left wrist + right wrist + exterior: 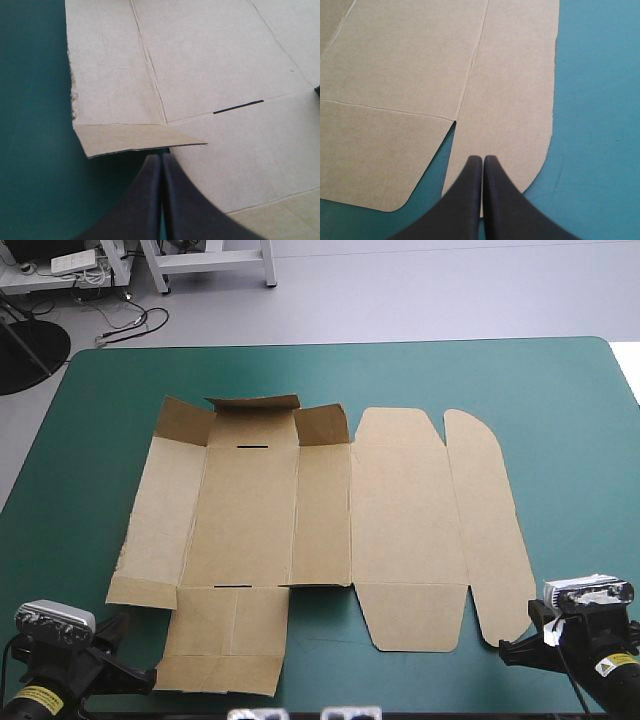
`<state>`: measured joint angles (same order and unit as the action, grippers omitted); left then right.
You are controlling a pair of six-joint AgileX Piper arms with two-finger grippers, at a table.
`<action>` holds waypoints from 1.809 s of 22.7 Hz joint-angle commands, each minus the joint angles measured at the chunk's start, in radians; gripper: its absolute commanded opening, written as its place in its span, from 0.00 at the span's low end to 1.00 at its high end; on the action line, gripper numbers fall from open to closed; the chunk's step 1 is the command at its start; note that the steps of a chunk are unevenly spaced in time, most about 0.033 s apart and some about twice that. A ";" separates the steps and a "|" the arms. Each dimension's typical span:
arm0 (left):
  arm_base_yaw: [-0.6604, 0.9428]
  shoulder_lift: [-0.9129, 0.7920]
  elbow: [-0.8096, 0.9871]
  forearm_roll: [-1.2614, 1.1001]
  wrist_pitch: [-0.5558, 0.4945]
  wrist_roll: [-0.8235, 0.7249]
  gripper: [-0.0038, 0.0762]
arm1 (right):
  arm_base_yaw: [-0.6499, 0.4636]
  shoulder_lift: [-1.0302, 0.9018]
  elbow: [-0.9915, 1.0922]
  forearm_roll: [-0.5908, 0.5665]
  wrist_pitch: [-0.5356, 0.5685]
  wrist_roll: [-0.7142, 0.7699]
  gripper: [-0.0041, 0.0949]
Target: Fold the box
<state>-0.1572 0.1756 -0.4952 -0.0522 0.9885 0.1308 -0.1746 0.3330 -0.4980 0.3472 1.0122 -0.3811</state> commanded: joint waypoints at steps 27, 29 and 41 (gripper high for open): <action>0.003 0.777 -0.669 0.072 -0.026 0.013 0.04 | -0.001 0.008 -0.029 0.021 -0.053 -0.006 0.04; 0.026 0.896 -0.725 0.096 -0.030 0.013 0.04 | -0.001 0.008 -0.029 0.021 -0.053 -0.006 0.04; 0.600 1.291 -0.804 -0.411 0.262 0.307 0.05 | -0.001 0.008 -0.029 0.021 -0.053 -0.006 0.04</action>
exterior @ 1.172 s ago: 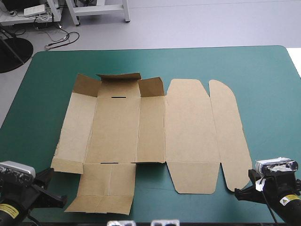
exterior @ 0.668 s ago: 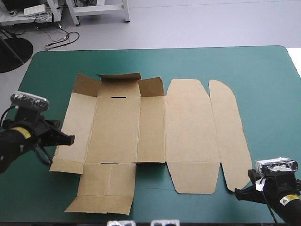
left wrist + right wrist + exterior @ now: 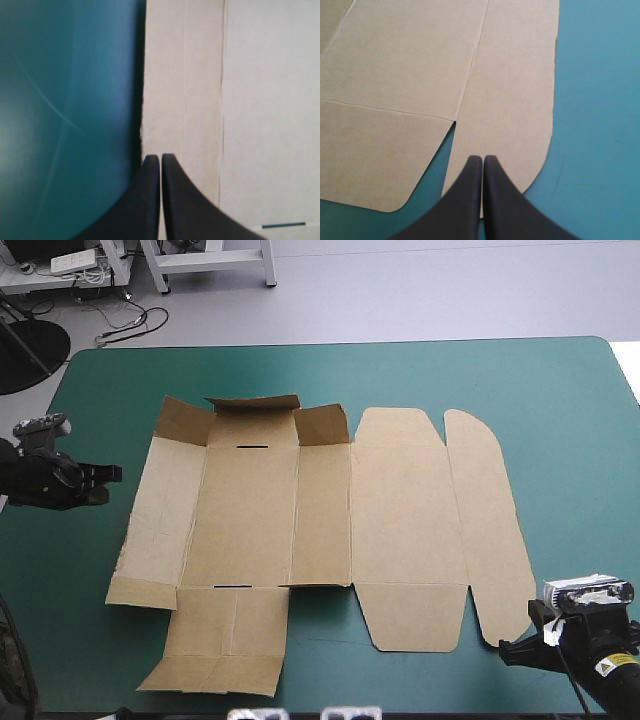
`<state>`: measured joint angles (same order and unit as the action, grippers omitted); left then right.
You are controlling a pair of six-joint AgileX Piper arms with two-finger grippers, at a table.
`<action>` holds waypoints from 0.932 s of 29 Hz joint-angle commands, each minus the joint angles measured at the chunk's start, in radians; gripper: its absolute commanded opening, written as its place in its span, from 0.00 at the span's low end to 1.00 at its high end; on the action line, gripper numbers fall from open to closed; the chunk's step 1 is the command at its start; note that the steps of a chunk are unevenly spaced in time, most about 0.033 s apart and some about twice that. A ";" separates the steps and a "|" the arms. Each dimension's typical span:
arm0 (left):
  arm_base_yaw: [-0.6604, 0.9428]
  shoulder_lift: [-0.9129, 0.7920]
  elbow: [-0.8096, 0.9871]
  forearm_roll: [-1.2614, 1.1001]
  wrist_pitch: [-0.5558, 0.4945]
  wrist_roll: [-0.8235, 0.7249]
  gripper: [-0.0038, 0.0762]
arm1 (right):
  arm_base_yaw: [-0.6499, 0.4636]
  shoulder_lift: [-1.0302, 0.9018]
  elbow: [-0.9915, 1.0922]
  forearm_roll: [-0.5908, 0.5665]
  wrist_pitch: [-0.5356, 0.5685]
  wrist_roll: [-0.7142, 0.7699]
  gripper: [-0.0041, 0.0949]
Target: Fold the box
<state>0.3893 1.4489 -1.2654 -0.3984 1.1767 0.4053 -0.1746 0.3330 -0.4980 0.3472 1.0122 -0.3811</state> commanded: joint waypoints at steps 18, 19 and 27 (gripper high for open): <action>0.072 0.158 -0.011 -0.061 0.120 0.024 0.29 | -0.001 0.008 -0.029 0.019 -0.053 -0.004 0.04; 0.072 0.158 -0.005 -0.061 0.120 0.024 0.34 | -0.001 0.008 -0.029 0.019 -0.053 -0.002 0.04; 0.072 0.158 0.108 -0.134 0.107 0.082 0.65 | -0.001 0.008 -0.029 0.019 -0.053 -0.002 0.04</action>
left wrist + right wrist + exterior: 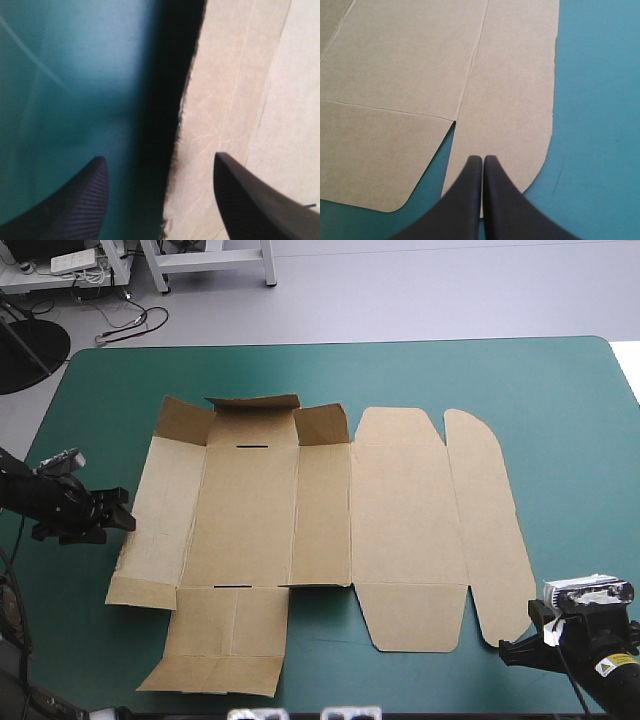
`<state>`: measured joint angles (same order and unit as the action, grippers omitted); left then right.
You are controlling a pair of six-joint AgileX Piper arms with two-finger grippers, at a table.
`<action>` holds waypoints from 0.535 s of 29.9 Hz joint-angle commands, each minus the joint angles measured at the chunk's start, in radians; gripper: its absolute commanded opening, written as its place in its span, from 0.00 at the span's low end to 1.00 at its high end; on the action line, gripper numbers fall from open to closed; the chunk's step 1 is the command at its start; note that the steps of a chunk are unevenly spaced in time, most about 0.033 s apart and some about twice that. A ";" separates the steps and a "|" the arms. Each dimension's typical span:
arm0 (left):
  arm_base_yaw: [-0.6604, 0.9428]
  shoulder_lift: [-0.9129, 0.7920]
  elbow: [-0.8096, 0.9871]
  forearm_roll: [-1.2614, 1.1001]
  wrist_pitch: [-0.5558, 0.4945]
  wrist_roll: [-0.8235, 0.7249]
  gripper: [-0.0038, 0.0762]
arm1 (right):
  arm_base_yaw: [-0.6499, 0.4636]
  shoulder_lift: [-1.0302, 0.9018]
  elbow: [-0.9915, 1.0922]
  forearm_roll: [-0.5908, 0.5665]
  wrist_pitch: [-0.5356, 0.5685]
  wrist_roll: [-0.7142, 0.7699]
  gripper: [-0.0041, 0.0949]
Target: Fold the box
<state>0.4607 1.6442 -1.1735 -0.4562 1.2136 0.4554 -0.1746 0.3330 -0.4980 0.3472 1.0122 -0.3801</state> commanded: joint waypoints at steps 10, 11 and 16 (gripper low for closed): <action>-0.019 -0.037 0.101 -0.212 0.041 0.108 0.65 | -0.001 0.008 -0.029 0.017 -0.062 -0.003 0.04; -0.031 -0.037 0.101 -0.212 0.034 0.108 0.65 | -0.001 0.008 -0.029 0.017 -0.062 -0.003 0.04; -0.149 -0.037 0.101 -0.172 -0.043 0.137 0.63 | -0.001 0.008 -0.029 0.017 -0.062 -0.003 0.04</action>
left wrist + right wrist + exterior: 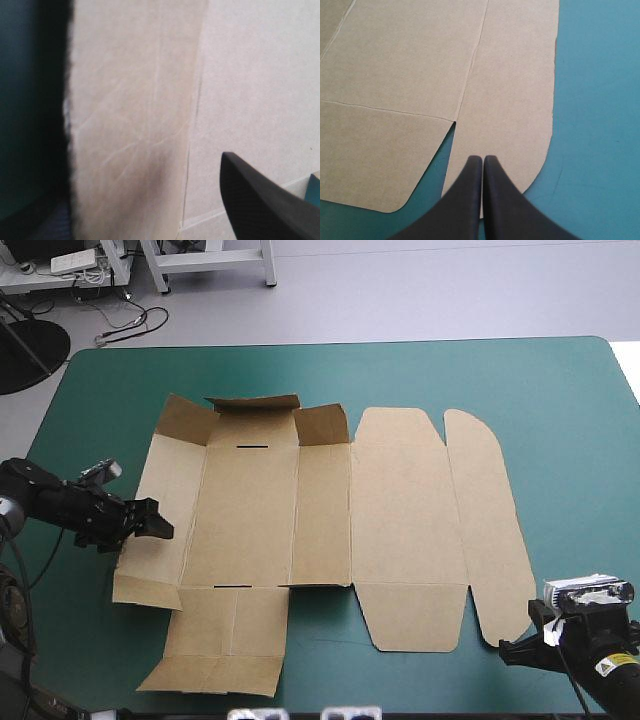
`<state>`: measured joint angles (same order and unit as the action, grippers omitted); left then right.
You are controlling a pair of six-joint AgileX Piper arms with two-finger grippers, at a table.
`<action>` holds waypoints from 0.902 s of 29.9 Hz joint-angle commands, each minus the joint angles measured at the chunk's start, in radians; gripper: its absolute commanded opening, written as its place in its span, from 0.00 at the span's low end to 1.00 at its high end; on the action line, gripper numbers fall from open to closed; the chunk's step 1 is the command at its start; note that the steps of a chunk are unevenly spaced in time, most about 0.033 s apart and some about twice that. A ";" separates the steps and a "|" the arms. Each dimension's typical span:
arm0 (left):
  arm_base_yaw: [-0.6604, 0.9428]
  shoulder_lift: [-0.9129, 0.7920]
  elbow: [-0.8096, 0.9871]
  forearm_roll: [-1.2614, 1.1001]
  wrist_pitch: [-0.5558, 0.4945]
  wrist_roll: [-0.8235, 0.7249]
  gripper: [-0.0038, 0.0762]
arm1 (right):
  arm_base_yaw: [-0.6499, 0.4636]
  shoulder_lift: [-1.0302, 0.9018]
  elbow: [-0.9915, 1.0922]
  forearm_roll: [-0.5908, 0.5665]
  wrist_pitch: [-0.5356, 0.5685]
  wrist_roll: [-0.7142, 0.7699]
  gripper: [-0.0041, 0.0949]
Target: Fold the box
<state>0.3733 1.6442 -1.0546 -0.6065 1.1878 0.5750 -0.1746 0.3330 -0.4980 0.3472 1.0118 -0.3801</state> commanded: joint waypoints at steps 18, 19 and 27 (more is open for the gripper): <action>-0.250 -0.070 -0.153 0.270 -0.144 0.061 0.04 | -0.001 0.008 -0.029 0.017 -0.061 -0.003 0.04; -0.273 -0.076 -0.185 0.298 -0.136 0.089 0.04 | -0.001 0.008 -0.029 0.017 -0.061 -0.003 0.04; -0.503 -0.089 -0.415 0.547 -0.175 0.168 0.04 | -0.001 0.008 -0.029 0.017 -0.061 -0.003 0.04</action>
<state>-0.0548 1.6027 -1.3777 -0.1532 1.0681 0.7169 -0.1746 0.3330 -0.4980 0.3474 1.0087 -0.3781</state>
